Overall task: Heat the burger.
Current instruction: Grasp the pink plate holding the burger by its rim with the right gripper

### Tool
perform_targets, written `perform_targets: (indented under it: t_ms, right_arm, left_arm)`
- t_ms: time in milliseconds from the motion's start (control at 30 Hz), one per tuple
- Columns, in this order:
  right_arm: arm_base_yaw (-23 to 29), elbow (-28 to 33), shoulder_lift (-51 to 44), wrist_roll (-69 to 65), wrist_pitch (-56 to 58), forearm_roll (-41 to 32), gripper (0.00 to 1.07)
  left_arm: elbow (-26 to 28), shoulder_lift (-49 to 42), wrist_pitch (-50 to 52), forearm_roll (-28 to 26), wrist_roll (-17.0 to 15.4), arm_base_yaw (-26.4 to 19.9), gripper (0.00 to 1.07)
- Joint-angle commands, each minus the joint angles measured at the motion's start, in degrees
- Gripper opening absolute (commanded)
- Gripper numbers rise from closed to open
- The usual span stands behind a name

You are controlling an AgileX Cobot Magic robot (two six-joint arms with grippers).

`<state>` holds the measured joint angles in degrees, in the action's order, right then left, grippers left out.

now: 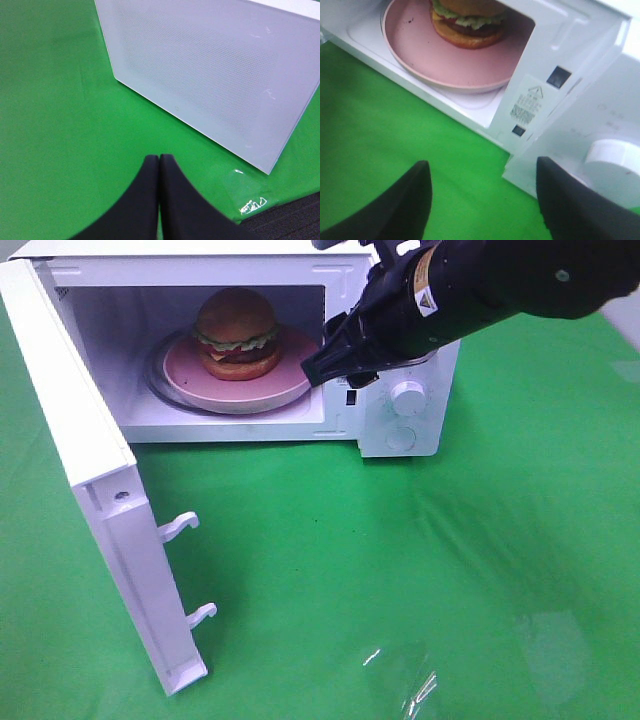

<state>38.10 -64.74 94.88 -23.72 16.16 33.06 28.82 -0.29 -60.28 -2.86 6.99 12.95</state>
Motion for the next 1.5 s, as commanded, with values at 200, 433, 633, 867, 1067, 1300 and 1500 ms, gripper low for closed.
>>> perform_targets:
  t_ms: [200,433,633,867,1067,1300,1500]
  right_arm:
    - [0.11,-7.1,4.24,30.25,13.92,-28.71,0.59]
    - [0.11,-13.98,10.71,42.97,15.18,-34.43,0.59]
    - [0.11,-18.51,15.87,48.13,15.13,-33.06,0.59]
    - [2.98,-26.47,22.8,48.59,15.76,-22.63,0.58]
    - [5.44,-31.17,27.22,48.59,16.1,-14.95,0.58]
    - [6.25,-37.53,32.89,48.41,16.84,-11.4,0.58]
    - [6.19,-39.65,35.24,45.09,17.13,-6.59,0.58]
  left_arm:
    - [-0.23,-1.2,0.69,0.11,0.06,-0.11,0.0]
    - [-0.23,-1.2,0.69,0.11,0.06,-0.11,0.0]
    - [-0.23,-1.2,0.69,0.11,0.06,-0.11,0.0]
    - [-0.23,-1.2,0.69,0.11,0.06,-0.11,0.0]
    - [-0.23,-1.2,0.69,0.11,0.06,-0.11,0.0]
    - [-0.23,-1.2,0.69,0.11,0.06,-0.11,0.0]
    - [-0.23,-1.2,0.69,0.11,0.06,-0.11,0.0]
